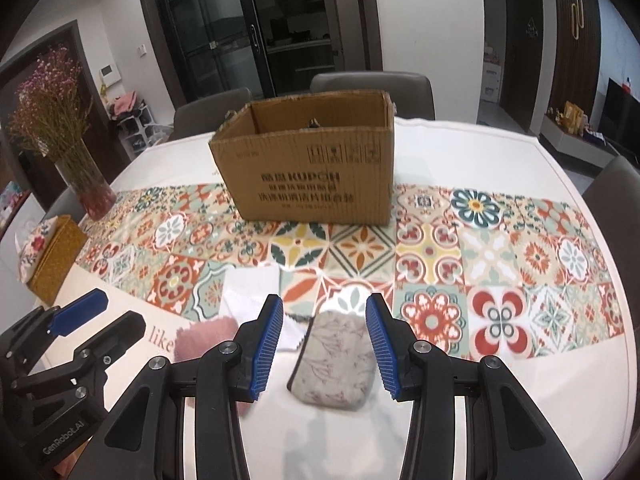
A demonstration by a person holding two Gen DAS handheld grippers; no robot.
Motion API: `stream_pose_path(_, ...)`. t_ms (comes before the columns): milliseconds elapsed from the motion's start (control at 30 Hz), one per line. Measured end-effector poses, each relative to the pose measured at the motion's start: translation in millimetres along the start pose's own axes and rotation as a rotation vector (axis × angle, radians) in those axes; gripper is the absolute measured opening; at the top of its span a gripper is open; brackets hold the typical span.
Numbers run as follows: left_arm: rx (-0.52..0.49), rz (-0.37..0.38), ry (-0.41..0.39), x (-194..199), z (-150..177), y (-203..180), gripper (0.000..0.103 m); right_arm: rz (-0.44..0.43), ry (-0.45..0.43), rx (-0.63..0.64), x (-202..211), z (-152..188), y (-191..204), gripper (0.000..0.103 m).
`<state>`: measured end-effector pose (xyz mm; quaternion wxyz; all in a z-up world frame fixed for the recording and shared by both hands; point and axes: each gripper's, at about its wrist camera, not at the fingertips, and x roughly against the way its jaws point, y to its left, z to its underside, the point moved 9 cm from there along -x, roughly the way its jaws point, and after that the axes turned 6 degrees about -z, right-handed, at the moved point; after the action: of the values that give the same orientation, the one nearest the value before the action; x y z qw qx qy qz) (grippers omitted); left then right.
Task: Organize soft objects
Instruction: 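Move both open tools back to the pink towel and floral pouch, then grasp the pink fuzzy towel with the left tool while the right tool grasps the floral pouch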
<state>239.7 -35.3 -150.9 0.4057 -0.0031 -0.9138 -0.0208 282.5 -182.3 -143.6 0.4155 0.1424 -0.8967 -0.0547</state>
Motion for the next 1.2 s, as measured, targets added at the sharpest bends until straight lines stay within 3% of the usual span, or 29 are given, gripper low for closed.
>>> stream_pose_path(400, 0.012, 0.004, 0.088, -22.5, 36.6, -2.3, 0.058, -0.008, 0.086, -0.071, -20.6, 40.5, -13.2, 0.044)
stream_pose_path(1200, -0.024, -0.014, 0.193, -75.1, 79.1, -9.4, 0.067, -0.008, 0.183, -0.236, -68.1, 88.1, -43.2, 0.044)
